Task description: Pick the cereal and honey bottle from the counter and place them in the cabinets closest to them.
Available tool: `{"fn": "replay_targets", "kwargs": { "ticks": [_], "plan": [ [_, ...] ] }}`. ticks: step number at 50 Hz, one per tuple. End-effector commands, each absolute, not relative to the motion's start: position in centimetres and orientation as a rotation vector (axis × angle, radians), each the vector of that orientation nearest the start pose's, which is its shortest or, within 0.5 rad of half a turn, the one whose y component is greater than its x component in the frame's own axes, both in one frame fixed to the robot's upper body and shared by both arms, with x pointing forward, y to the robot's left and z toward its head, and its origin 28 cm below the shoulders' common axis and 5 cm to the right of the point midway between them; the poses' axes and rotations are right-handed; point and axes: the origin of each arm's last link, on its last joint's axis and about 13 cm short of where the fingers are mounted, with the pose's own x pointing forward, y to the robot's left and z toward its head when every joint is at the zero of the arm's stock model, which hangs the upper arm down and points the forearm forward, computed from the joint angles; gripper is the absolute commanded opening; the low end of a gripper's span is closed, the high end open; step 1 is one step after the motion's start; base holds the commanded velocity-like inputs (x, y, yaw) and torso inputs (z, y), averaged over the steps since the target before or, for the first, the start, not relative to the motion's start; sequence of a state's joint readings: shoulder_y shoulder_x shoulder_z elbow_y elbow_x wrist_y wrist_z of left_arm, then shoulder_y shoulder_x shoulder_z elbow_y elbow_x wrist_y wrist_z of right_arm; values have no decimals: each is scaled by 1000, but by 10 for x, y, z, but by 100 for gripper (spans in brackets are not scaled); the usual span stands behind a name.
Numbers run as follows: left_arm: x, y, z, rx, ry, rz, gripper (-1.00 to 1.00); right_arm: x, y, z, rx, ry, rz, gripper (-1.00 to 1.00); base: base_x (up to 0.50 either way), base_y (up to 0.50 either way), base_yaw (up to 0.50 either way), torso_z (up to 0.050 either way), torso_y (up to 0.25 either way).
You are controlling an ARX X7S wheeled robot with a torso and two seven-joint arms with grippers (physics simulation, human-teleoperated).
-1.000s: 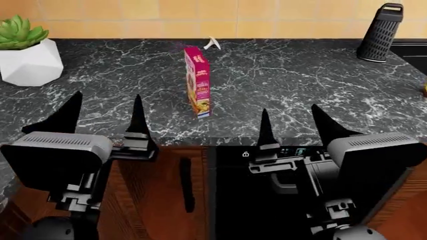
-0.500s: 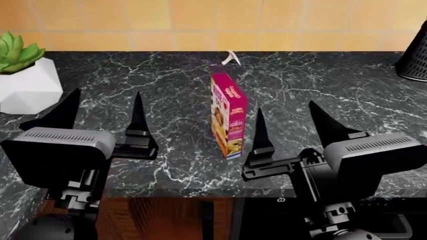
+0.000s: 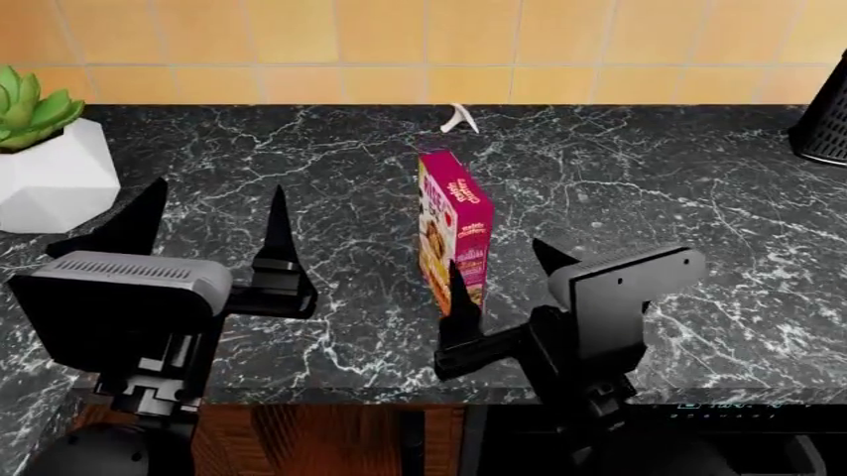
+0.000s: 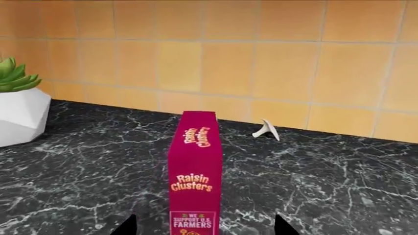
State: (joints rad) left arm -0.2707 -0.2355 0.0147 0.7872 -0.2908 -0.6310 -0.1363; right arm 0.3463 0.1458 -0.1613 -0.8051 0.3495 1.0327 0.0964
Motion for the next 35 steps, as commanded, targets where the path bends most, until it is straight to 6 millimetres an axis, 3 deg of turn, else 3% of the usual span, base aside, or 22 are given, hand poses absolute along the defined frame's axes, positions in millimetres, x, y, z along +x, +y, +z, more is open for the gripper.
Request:
{"fn": "replay_targets", "kwargs": {
  "ticks": [1,12,35],
  "plan": [
    [213,221,184,15,-395,-88,100,221,-67,159,-26,57,368,100,0,0,0,0,0],
    [214,220,182,24,-385,-85,100,228,-67,155,-23,82,351,100,0,0,0,0,0],
    [214,220,183,24,-385,-89,100,274,-53,156,-21,163,317,100,0,0,0,0,0]
  ]
}}
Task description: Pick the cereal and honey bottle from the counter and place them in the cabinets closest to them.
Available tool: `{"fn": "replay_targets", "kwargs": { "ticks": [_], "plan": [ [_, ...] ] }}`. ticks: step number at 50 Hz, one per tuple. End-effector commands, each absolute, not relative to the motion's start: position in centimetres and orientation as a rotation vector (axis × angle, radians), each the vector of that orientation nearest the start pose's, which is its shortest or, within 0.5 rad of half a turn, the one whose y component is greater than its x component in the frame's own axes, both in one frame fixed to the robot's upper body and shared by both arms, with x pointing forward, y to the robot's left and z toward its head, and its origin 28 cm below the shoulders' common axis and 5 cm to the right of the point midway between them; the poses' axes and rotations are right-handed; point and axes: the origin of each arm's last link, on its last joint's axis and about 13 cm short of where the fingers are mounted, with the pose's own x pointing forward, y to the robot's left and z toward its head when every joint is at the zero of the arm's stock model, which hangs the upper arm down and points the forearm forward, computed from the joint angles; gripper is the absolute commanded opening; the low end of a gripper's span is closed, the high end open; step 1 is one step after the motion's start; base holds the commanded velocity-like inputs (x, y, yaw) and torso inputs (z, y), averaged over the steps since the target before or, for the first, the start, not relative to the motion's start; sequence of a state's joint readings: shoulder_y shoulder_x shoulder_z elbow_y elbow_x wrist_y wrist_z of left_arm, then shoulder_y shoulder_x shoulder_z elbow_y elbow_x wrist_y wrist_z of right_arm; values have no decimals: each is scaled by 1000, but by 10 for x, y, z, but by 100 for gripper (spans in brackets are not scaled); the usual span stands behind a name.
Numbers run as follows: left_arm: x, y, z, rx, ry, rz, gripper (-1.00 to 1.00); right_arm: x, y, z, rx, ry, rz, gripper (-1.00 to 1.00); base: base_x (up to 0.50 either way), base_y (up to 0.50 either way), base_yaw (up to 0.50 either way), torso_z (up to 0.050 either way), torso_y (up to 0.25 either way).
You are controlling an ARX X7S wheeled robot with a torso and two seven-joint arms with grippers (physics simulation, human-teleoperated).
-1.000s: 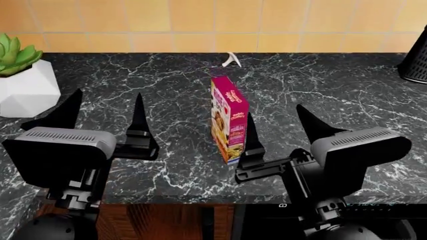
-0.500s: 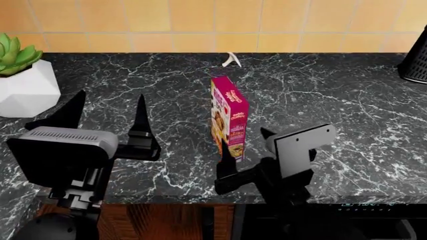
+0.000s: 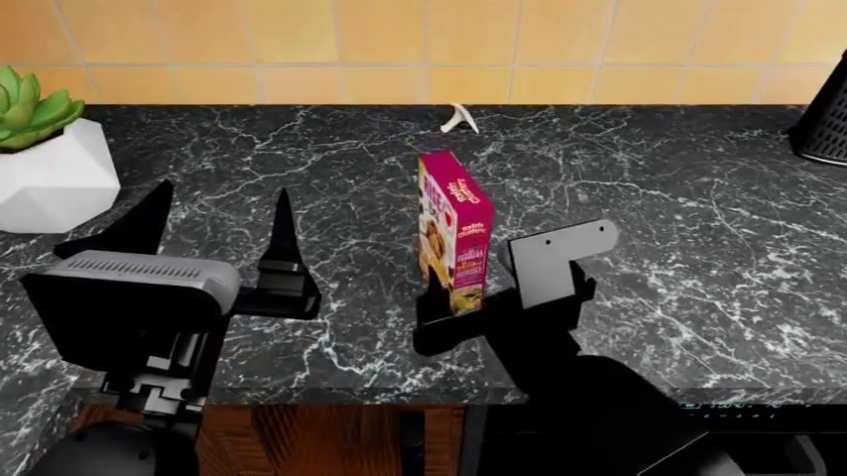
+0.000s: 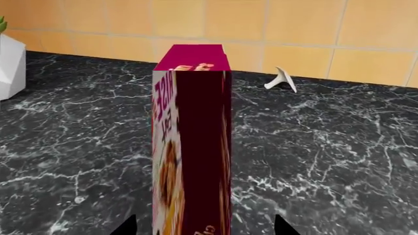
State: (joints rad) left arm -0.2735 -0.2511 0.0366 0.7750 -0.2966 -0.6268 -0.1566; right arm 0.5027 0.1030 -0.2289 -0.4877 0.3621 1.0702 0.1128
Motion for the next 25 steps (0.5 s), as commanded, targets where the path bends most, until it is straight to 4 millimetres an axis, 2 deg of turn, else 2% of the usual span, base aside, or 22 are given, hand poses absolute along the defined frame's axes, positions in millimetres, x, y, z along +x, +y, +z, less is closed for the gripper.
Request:
{"fn": "replay_targets", "kwargs": {
  "ticks": [1,9,10,18,25],
  "plan": [
    [214,219,183,24,-385,-90,100,275,-53,156,-22,163,315,100,0,0,0,0,0],
    [214,219,183,24,-384,-92,100,280,-52,157,-16,167,298,100,0,0,0,0,0],
    [214,219,183,24,-384,-92,100,278,-52,157,-16,163,295,-100,0,0,0,0,0],
    [214,219,183,25,-384,-93,100,261,-51,162,-30,129,296,-100,0,0,0,0,0],
    [214,219,182,27,-382,-91,100,259,-51,162,-26,127,304,-100,0,0,0,0,0]
  ]
}}
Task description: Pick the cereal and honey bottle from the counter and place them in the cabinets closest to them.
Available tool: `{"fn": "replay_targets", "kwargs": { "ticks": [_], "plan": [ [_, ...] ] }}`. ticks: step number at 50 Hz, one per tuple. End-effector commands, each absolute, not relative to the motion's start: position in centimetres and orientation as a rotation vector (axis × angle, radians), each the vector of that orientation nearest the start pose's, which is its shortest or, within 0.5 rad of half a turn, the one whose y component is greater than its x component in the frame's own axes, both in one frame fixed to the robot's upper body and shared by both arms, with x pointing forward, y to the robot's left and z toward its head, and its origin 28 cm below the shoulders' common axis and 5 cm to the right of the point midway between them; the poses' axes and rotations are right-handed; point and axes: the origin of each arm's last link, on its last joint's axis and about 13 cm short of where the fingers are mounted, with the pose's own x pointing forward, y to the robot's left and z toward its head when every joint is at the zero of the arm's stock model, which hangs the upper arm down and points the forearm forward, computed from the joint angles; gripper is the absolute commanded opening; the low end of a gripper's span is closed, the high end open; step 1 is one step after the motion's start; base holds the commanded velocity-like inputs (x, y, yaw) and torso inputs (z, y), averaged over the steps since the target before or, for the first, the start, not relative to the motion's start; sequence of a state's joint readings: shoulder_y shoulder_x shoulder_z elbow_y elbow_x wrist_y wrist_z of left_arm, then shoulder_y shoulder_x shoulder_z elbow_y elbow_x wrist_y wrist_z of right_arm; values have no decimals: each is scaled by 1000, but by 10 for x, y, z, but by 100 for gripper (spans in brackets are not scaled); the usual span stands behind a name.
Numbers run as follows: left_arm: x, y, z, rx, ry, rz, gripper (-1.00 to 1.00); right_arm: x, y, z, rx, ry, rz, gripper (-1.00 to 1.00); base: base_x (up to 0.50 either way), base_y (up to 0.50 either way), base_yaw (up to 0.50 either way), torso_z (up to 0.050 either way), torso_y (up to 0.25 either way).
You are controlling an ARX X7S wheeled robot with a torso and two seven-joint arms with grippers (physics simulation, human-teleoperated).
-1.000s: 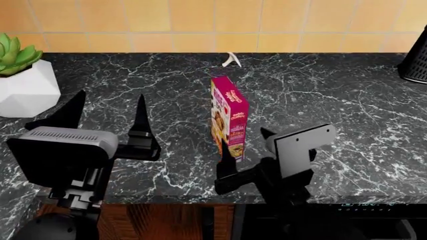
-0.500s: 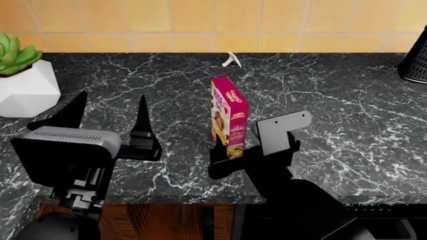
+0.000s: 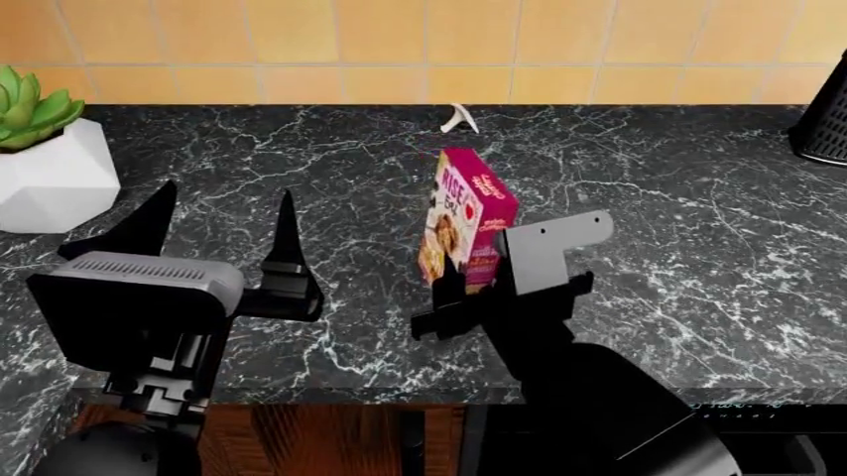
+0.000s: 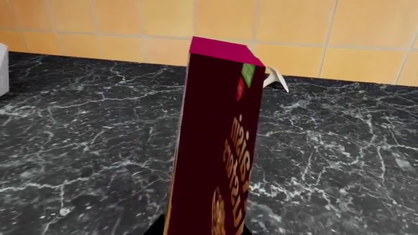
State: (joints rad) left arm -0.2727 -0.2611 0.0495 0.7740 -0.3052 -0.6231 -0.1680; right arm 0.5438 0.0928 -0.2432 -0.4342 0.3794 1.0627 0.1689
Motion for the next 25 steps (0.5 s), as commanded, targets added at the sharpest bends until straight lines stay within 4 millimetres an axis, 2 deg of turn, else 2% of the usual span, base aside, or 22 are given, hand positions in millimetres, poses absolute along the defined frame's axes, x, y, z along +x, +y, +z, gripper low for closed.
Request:
{"fn": "replay_targets", "kwargs": {
  "ticks": [1,4,9,14,18,21,23,25],
  "plan": [
    [214,219,182,27,-381,-90,100,259,-51,162,-26,123,305,-100,0,0,0,0,0],
    [216,219,182,21,-376,-87,100,256,-53,168,-17,78,294,-100,0,0,0,0,0],
    [222,214,187,-21,-349,-118,100,249,-62,192,-24,-10,264,-100,0,0,0,0,0],
    [236,209,214,-99,-320,-152,100,243,-71,217,-41,-68,236,-100,0,0,0,0,0],
    [265,204,247,-179,-318,-156,100,234,-78,241,-55,-100,222,-100,0,0,0,0,0],
    [292,199,264,-214,-297,-142,100,230,-82,249,-57,-106,221,-100,0,0,0,0,0],
    [316,196,271,-228,-271,-124,100,227,-85,253,-63,-112,220,-100,0,0,0,0,0],
    [343,194,270,-197,-261,-72,100,225,-88,255,-71,-120,222,-100,0,0,0,0,0]
  ]
}}
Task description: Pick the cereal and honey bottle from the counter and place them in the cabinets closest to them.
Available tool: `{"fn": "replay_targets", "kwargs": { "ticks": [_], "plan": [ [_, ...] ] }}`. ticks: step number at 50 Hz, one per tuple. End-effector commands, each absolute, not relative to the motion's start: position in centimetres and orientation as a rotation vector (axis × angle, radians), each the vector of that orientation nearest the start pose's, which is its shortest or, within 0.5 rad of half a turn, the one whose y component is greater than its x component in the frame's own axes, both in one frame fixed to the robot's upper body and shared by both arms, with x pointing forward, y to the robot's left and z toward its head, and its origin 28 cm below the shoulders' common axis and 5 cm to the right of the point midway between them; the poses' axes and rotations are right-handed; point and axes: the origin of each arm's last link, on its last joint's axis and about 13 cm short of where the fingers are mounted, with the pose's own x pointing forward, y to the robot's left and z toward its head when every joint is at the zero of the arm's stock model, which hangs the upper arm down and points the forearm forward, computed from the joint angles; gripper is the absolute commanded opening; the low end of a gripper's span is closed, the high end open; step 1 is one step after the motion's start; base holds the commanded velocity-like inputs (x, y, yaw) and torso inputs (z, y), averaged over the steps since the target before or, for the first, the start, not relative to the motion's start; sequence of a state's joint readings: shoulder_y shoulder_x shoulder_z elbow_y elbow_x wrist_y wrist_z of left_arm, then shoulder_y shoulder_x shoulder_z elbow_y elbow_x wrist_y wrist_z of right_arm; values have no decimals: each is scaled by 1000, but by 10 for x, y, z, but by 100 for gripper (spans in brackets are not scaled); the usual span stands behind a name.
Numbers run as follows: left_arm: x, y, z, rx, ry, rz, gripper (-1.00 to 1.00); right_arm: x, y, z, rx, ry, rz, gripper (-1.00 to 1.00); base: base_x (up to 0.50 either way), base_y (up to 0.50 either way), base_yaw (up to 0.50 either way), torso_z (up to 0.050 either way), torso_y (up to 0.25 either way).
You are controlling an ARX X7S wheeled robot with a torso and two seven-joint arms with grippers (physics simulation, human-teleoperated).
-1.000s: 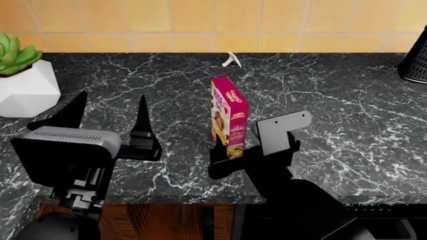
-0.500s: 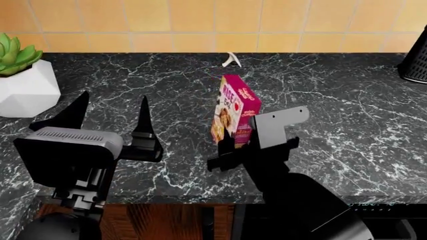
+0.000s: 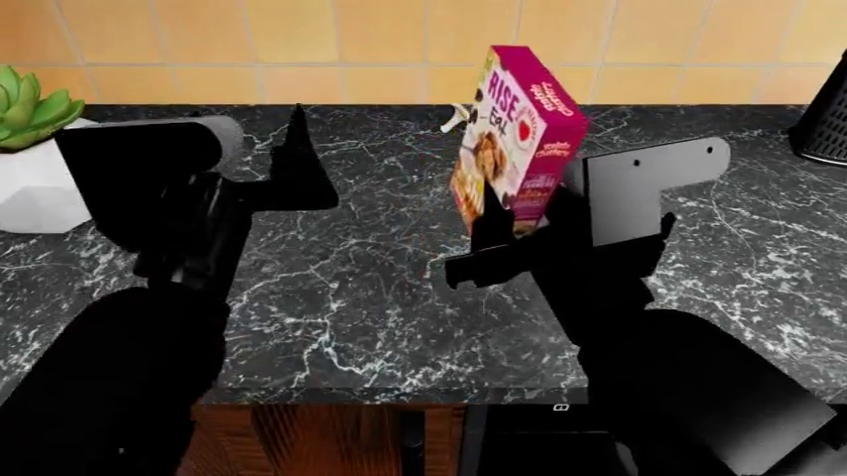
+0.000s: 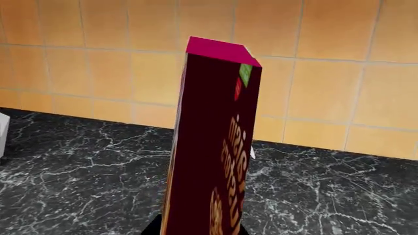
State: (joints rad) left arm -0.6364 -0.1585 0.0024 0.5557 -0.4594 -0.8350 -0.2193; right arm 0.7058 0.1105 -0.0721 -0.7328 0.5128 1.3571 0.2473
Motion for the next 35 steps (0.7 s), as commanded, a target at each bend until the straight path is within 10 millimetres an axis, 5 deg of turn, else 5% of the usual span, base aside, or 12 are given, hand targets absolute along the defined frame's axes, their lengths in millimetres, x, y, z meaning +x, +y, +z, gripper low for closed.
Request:
{"fn": "replay_targets", "kwargs": {
  "ticks": [1,6,8,9,10,21,35],
  "plan": [
    [357,193,268,-191,-243,-52,100,224,-90,255,-75,-125,221,-100,0,0,0,0,0],
    [422,191,261,-214,-139,-21,100,212,-98,266,-81,-153,248,-100,0,0,0,0,0],
    [437,187,286,-226,-197,-54,100,209,-101,273,-90,-167,263,-100,0,0,0,0,0],
    [440,188,271,-219,-103,-32,100,207,-102,276,-91,-170,271,-100,0,0,0,0,0],
    [440,190,255,-211,-4,-5,100,206,-104,280,-88,-174,276,-100,0,0,0,0,0],
    [434,191,226,-144,198,-52,100,220,-116,306,-111,-201,260,-100,0,0,0,0,0],
    [433,192,211,-185,169,-122,100,232,-116,306,-160,-163,283,-100,297,0,0,0,0]
  ]
}}
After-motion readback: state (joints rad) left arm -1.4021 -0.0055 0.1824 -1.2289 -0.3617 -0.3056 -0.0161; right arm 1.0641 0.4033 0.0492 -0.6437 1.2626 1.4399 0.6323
